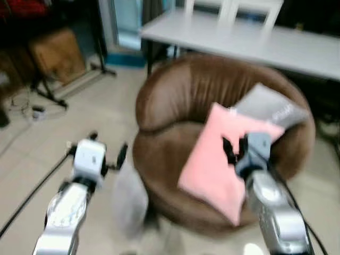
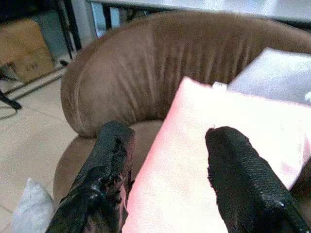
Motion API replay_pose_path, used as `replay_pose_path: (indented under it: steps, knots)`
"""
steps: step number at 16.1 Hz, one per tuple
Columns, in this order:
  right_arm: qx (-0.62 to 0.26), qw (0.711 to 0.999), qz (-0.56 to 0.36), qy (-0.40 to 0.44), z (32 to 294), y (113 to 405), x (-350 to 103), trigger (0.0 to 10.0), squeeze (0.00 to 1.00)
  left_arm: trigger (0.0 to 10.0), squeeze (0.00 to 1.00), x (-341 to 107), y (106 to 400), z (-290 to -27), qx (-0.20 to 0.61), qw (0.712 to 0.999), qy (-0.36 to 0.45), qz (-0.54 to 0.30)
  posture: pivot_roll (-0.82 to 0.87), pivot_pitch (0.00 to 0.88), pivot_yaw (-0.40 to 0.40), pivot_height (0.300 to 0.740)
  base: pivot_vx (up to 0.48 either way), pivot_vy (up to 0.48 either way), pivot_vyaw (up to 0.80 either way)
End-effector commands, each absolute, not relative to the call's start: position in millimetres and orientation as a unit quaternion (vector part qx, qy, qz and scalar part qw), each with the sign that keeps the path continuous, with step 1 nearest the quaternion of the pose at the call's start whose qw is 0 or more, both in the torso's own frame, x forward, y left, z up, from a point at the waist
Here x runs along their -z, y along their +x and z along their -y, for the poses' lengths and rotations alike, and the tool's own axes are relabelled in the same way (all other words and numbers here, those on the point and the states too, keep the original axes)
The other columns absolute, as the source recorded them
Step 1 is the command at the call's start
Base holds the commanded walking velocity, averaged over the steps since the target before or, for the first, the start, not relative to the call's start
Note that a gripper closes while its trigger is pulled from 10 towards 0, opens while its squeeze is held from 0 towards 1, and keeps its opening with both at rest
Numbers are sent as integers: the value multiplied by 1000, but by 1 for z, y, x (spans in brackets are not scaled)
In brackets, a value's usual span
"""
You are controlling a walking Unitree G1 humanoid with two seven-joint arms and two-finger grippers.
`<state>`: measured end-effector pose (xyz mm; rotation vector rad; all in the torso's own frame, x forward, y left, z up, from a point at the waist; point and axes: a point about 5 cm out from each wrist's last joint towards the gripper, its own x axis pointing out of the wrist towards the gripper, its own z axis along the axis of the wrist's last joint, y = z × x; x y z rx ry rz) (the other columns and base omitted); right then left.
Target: Move the pillow to the sofa from floor
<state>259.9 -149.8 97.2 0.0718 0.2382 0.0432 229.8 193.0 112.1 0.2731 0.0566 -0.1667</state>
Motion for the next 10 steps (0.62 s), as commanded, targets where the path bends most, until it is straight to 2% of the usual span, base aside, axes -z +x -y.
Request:
replay_pose_path:
  steps: [1, 4, 7, 10]
  knots:
    - [-24, 992, -118, 37, 147, 262, -100, 10000, 0, 10000, 169, -115, 230, -197, 72, 987, 142, -25, 13, 0, -59, 740, 0, 398, 0]
    - [-16, 991, -123, 40, 149, 257, -97, 10000, 0, 10000, 173, -115, 229, -196, 75, 986, 145, -27, 6, 0, -54, 740, 0, 386, 0]
    - [-24, 991, -126, 41, 147, 256, -96, 10000, 0, 10000, 176, -119, 231, -193, 58, 990, 127, -26, 5, 0, -53, 740, 0, 0, 0]
    - [-47, 991, -119, 40, 140, 254, -99, 10000, 0, 10000, 204, -123, 233, -190, 58, 990, 131, -17, 5, 0, -49, 740, 0, 0, 773]
